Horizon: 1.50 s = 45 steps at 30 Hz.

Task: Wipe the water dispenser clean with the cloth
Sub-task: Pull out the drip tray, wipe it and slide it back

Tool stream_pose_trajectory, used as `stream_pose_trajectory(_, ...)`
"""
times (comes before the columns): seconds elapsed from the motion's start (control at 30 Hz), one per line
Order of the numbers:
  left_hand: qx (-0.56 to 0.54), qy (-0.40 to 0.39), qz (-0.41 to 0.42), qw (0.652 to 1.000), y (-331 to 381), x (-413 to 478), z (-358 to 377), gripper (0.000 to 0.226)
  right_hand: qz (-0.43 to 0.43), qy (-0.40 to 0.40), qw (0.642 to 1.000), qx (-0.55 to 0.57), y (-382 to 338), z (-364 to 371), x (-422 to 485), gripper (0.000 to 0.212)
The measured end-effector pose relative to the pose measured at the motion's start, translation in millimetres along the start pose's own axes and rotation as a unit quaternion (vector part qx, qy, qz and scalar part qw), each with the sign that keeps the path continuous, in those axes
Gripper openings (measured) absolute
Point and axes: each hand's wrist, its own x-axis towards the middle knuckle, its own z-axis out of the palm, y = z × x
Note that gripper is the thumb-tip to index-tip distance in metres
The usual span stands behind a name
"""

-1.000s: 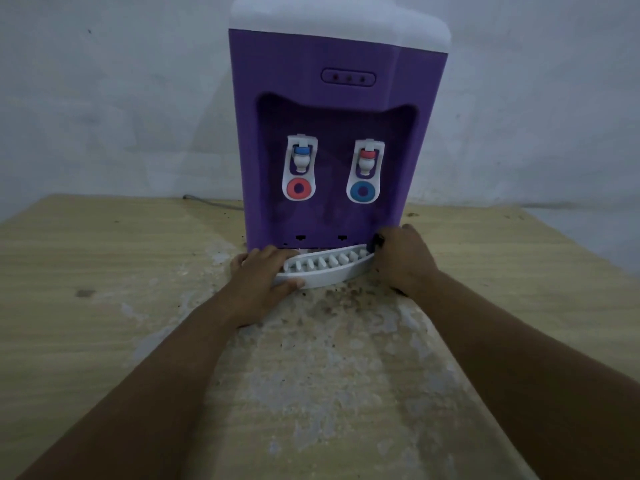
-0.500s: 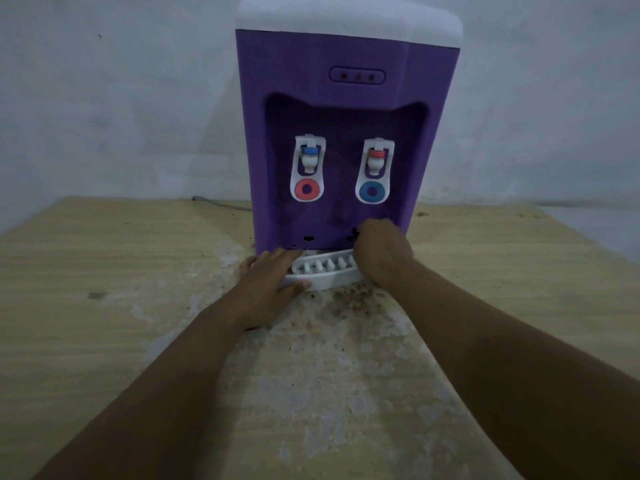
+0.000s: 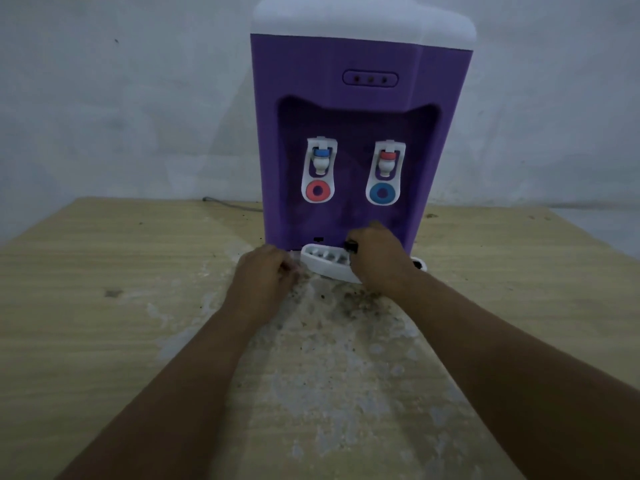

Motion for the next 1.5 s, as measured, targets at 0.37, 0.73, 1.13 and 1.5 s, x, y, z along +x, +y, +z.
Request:
stream_pose_trajectory(0.37, -0.106, -0.07, -0.043, 0.991, 10, -4, -9, 0.043, -0.078, -0.025, 0.997, -0.003, -15, -5, 4, 0.02)
stream_pose_trajectory(0.73, -0.063, -0.067, -0.053, 0.994, 1, -3, -11, 0.032, -0.016, -0.042, 0.997, -0.064, 13, -25, -11, 0.024)
stream_pose_trajectory(1.13, -0.033, -0.075, -0.034, 0.996, 4, -3, -9, 0.029, 0.255, 0.005, 0.966, 0.038, 41, -29, -46, 0.013)
stream_pose_trajectory(1.5, -0.022, -0.08, -0.018, 0.996, 2, -3, -9, 0.025, 0.228, 0.076, 0.968, 0.076, 36, -11, -50, 0.015)
